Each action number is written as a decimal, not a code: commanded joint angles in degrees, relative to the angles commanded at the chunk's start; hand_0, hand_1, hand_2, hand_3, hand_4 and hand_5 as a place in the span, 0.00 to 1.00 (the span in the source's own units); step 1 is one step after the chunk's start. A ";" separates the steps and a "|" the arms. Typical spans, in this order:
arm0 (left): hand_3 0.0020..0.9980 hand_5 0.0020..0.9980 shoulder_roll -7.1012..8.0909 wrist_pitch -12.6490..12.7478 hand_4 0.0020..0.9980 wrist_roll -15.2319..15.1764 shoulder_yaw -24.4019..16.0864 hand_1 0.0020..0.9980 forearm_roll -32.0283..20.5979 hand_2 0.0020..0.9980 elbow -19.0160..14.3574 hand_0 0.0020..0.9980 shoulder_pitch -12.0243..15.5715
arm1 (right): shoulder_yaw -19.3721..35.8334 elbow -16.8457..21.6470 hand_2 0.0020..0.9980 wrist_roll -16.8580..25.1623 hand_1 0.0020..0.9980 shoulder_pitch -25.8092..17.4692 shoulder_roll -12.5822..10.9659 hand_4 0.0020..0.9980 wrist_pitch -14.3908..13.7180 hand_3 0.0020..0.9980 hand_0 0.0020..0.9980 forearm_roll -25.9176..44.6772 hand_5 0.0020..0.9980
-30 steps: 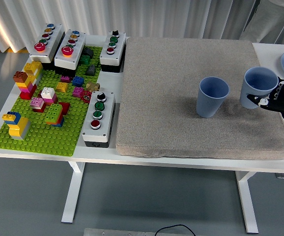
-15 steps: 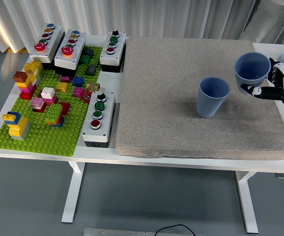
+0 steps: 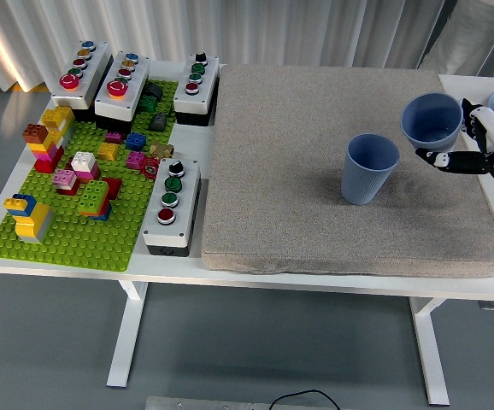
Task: Pick cup pour cup place
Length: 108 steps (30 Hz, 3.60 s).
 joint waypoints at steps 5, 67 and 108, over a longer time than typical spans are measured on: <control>0.68 0.95 0.01 -0.01 0.51 0.00 -0.11 0.78 0.15 0.83 0.00 0.73 -0.04 | -0.40 1.13 0.58 -0.01 0.71 0.19 0.26 0.74 -1.29 0.67 0.85 -5.71 0.12; 0.68 0.95 0.11 0.02 0.51 0.14 -0.59 0.78 0.70 0.83 0.00 0.73 -0.09 | -7.25 3.87 0.57 1.59 0.71 1.13 0.63 0.74 -12.96 0.66 0.85 -25.23 0.12; 0.68 0.95 0.07 0.06 0.51 0.10 -1.01 0.78 0.90 0.83 0.00 0.73 -0.35 | -12.91 2.36 0.56 1.61 0.71 3.86 -2.02 0.74 -18.00 0.65 0.87 -27.47 0.12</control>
